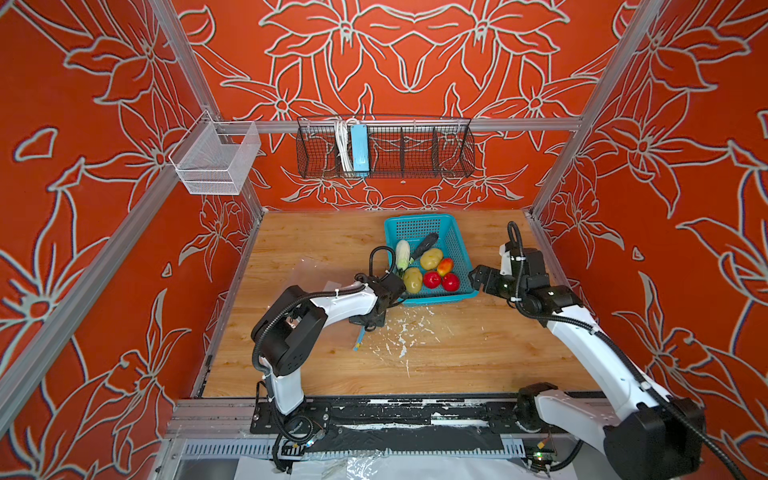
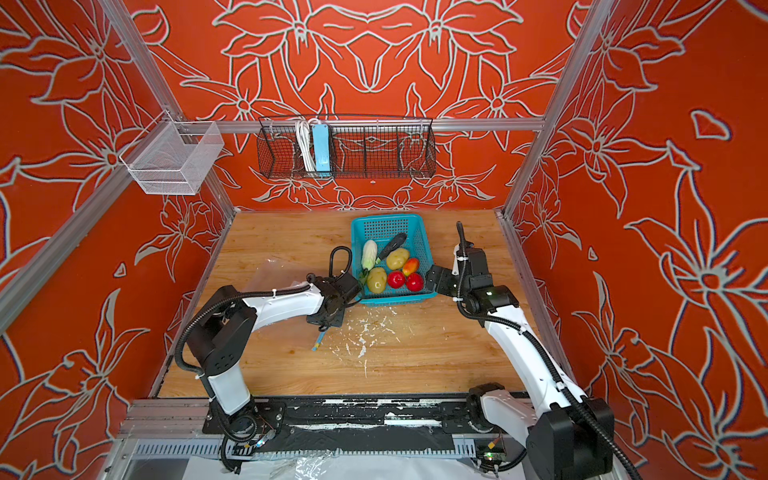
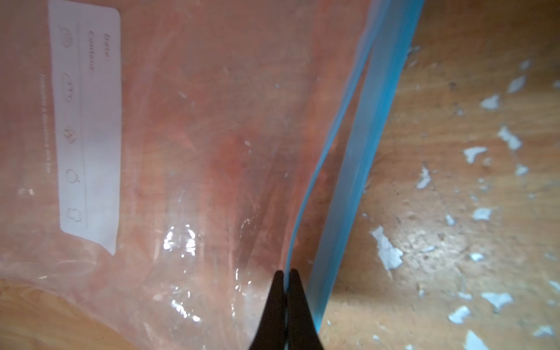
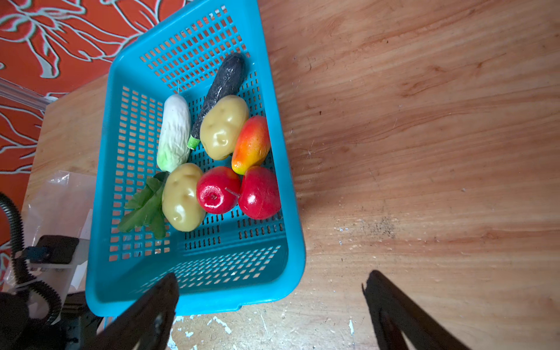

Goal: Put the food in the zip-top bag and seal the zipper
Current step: 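Lift the zipper edge with the left gripper while the right reaches into the basket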

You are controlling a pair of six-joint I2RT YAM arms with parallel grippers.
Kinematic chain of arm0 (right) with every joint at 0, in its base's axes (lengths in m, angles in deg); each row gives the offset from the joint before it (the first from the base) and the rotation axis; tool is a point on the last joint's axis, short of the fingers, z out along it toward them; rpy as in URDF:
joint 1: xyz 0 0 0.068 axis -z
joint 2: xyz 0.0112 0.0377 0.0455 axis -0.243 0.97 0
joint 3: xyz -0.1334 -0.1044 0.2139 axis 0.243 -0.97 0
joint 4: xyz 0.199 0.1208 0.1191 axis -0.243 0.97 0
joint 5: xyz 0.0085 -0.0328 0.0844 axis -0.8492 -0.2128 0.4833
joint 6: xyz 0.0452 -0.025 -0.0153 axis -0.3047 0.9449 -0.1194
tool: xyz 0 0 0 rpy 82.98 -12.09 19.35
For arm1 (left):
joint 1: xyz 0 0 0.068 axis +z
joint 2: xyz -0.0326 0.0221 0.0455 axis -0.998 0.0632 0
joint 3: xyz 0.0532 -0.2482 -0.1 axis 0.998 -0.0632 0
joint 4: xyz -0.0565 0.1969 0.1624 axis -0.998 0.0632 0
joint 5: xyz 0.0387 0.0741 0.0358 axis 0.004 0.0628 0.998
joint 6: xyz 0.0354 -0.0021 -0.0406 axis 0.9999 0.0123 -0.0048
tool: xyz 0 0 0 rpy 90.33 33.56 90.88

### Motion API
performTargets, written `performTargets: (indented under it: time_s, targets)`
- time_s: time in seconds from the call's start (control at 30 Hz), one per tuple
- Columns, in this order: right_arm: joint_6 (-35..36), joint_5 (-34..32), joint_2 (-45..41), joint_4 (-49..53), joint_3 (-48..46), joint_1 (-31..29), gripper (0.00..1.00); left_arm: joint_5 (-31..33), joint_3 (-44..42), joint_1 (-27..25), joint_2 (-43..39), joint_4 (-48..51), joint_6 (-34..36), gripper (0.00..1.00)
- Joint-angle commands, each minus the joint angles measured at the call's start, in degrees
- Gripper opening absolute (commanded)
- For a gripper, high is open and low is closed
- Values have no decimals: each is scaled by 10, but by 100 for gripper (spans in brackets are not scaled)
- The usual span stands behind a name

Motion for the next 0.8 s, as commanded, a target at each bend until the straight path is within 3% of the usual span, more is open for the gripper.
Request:
performTargets:
  time_s: [0.0,0.47,0.77]
  targets:
    - [-9,-55,11,22,30,-14,98,7,5,5,-35,30,-24,0]
    - [-6,-83,64,64,94,-89,98,14,0,19,-132,60,-16,0]
    - [-33,-120,126,90,136,-137,98,-26,-32,55,-186,27,18,0]
